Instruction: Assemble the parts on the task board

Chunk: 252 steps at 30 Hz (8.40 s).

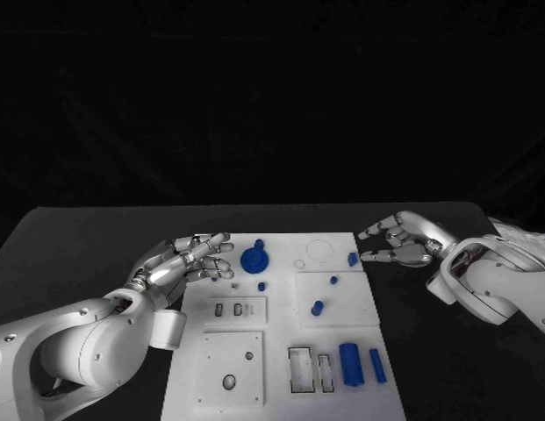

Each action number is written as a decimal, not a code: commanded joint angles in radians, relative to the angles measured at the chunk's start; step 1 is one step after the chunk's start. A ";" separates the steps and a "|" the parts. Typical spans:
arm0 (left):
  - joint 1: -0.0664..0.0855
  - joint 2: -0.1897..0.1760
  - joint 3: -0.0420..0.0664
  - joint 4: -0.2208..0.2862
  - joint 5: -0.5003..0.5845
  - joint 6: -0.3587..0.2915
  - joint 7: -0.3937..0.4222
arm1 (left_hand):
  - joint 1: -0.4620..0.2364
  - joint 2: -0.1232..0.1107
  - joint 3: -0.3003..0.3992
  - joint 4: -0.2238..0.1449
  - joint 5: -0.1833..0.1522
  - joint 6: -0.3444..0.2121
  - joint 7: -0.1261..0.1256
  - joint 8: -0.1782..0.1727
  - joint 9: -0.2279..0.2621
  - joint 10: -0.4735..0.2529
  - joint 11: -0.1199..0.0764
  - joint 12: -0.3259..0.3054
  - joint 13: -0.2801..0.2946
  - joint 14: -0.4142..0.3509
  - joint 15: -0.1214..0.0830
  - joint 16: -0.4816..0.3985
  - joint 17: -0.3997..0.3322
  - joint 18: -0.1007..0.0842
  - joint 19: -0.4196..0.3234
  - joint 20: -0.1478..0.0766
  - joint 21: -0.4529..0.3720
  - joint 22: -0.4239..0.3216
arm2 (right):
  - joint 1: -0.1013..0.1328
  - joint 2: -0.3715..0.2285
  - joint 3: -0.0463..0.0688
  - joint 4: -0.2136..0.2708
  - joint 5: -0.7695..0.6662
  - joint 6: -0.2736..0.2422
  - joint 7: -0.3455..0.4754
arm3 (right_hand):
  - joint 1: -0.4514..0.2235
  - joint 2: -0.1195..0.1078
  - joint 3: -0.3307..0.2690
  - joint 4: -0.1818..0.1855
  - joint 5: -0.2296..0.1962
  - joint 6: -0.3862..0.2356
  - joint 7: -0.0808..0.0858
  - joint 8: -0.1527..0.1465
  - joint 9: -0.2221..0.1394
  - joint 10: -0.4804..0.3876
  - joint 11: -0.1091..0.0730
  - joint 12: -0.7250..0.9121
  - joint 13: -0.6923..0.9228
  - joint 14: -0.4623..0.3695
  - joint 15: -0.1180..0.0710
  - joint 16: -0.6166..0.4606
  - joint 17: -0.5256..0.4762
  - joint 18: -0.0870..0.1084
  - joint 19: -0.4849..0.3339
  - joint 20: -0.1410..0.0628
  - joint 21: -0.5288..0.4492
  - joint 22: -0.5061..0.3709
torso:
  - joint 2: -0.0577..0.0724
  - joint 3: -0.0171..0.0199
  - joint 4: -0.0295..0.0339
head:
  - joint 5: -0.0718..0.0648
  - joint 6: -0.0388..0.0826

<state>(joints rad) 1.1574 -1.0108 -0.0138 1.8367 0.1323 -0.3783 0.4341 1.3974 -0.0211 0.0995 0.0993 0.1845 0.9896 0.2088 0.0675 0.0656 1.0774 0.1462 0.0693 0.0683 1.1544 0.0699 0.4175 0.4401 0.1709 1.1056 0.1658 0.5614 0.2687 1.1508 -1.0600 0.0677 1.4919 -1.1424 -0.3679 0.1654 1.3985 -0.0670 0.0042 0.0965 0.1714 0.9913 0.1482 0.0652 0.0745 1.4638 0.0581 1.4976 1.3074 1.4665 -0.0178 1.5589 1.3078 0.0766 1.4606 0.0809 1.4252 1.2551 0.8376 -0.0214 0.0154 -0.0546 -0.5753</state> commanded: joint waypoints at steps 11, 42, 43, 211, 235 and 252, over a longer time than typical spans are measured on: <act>0.000 0.007 0.000 -0.004 0.000 0.023 0.010 | 0.001 -0.001 0.005 0.000 -0.003 -0.002 -0.002 -0.001 0.000 -0.004 -0.002 -0.003 0.000 -0.008 0.000 -0.006 0.000 0.010 -0.008 0.001 0.003 0.001 | -0.022 0.044 0.001 -0.039 -0.068 0.023 -0.014 | -0.012 0.010 -0.007 -0.002 -0.020 0.000 0.002 -0.001 -0.001 0.064 0.005 0.001 0.214 0.101 0.004 0.006 0.250 -0.016 0.005 0.005 0.004 0.004 | -0.001 -0.0039 0.0017 | -0.003 -0.006; 0.000 0.008 0.000 -0.006 0.000 0.018 0.000 | 0.001 -0.001 0.007 -0.001 -0.002 -0.002 -0.001 -0.001 -0.001 -0.005 -0.002 -0.003 0.000 -0.009 0.000 -0.007 0.000 0.010 -0.011 0.001 0.004 0.002 | -0.028 0.082 0.001 -0.068 -0.113 0.046 -0.034 | 0.027 0.070 0.052 -0.043 -0.056 0.071 -0.016 0.017 0.010 0.075 -0.011 0.019 0.227 0.104 -0.008 0.010 0.260 -0.018 0.010 -0.005 0.012 0.020 | -0.003 -0.0046 -0.0006 | -0.003 -0.017; 0.000 0.007 0.000 -0.006 0.000 0.018 0.000 | 0.001 -0.001 0.007 -0.001 -0.002 -0.002 -0.001 -0.001 -0.001 -0.005 -0.002 -0.003 0.000 -0.009 0.000 -0.007 0.000 0.010 -0.011 0.001 0.004 0.002 | -0.028 0.082 0.001 -0.069 -0.113 0.047 -0.035 | 0.027 0.070 0.052 -0.043 -0.056 0.071 -0.016 0.017 0.010 0.075 -0.011 0.019 0.227 0.104 -0.008 0.010 0.260 -0.018 0.010 -0.005 0.012 0.020 | -0.002 -0.0046 -0.0007 | -0.003 -0.018; 0.001 0.015 0.000 -0.095 0.000 0.033 0.005 | 0.002 -0.001 0.013 -0.005 -0.003 -0.004 0.001 -0.002 -0.001 -0.007 0.000 -0.004 -0.001 -0.012 0.002 -0.010 0.000 0.010 -0.017 0.002 0.006 0.003 | -0.088 0.416 -0.054 0.133 -0.543 0.039 -0.478 | -0.175 -0.036 0.105 0.010 -0.097 0.016 -0.007 0.000 -0.007 0.024 -0.003 -0.072 0.171 0.104 -0.004 0.012 0.263 -0.017 0.009 -0.004 0.003 0.011 | -0.038 -0.0239 0.0275 | 0.070 -0.098; 0.021 0.040 0.000 -0.160 -0.376 0.087 -0.414 | -0.100 -0.035 0.009 0.043 -0.005 0.118 -0.108 0.068 0.040 0.305 -0.124 0.390 0.309 0.402 -0.133 1.091 1.057 -0.068 0.288 -0.105 0.629 0.653 | -0.013 0.208 -0.017 0.243 0.035 -0.175 0.006 | -0.029 -0.003 -0.028 0.162 -0.048 -0.029 0.006 0.012 -0.003 -0.014 0.009 -0.119 0.133 0.095 0.008 -0.009 0.228 -0.006 -0.016 0.009 -0.031 -0.049 | -0.061 -0.0081 0.0180 | 0.082 -0.097; 0.167 0.224 -0.005 -0.289 -1.091 0.527 -1.056 | -0.241 0.026 -0.177 0.191 -0.082 0.065 -0.155 0.391 0.261 0.257 -0.170 1.104 1.016 0.416 -0.152 1.153 1.131 -0.111 0.386 -0.141 0.828 0.972 | 0.096 0.003 -0.014 0.156 0.360 -0.088 -0.004 | -0.022 0.021 -0.034 0.142 -0.006 -0.027 0.004 0.012 -0.003 -0.015 0.008 -0.121 0.130 0.094 0.005 -0.014 0.222 -0.005 -0.018 0.006 -0.037 -0.057 | -0.102 0.0212 0.0134 | 0.093 -0.120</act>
<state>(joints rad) 1.3183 -0.8042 -0.0180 1.5583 -0.7425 0.0100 -0.4932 1.1536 -0.0034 -0.0723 0.2902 0.1060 1.0575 0.0549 0.4429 0.3148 1.3315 -0.0187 1.1625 1.0725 1.4661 -0.0777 1.5678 1.3080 0.0778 1.4669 0.0300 1.3830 1.2299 1.2457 -1.0548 0.0534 1.6542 -0.8426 -0.4946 0.1506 1.3768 -0.0546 -0.0302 0.2438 0.1626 0.9557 0.1515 0.0733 0.0715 1.4544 0.0664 1.3814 1.3080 1.4682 -0.0124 1.5512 1.3080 0.0612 1.4497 0.0878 1.3939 1.1996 0.7440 -0.0072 0.0286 0.0390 -0.6919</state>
